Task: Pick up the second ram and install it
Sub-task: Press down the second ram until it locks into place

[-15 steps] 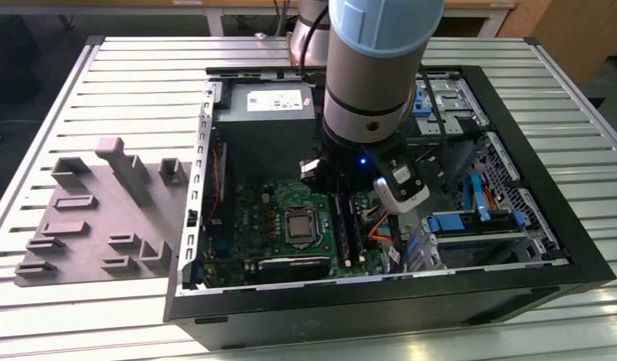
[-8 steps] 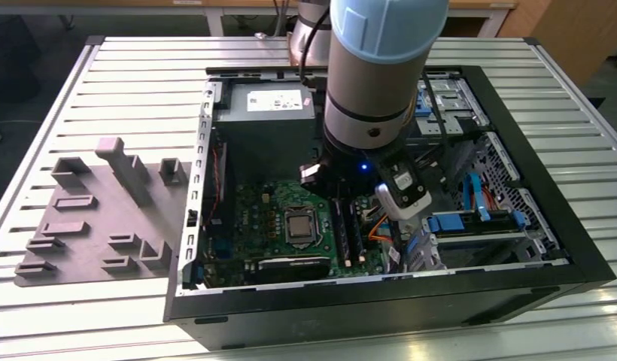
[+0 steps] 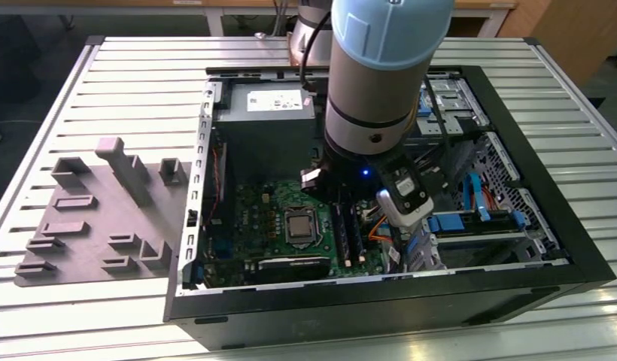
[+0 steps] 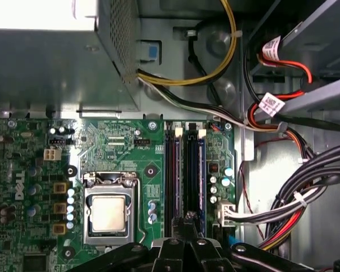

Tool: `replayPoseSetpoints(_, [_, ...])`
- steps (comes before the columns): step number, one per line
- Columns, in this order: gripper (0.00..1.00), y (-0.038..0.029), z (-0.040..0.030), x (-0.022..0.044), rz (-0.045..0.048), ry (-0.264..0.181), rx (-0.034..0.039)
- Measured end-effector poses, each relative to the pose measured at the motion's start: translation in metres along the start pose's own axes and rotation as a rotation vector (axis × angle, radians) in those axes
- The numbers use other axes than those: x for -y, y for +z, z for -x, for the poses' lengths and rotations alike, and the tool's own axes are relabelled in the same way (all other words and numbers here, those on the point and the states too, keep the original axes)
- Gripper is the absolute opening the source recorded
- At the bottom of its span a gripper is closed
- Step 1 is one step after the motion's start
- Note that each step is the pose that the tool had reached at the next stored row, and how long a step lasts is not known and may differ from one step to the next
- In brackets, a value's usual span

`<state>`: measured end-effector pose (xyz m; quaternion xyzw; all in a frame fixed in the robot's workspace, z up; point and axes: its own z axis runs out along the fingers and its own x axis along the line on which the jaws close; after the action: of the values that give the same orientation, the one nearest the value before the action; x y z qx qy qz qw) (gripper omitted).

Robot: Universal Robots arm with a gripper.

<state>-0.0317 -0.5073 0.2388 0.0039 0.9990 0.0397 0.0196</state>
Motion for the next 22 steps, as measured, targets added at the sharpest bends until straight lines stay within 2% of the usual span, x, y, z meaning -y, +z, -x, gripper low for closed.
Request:
replayPoseSetpoints(16, [0.11,-0.0012,0.0001,0.0148,0.0,0.0,0.0])
replayPoseSetpoints(22, [0.11,-0.0013,0.0002,0.0169,-0.0001,0.0,0.0001])
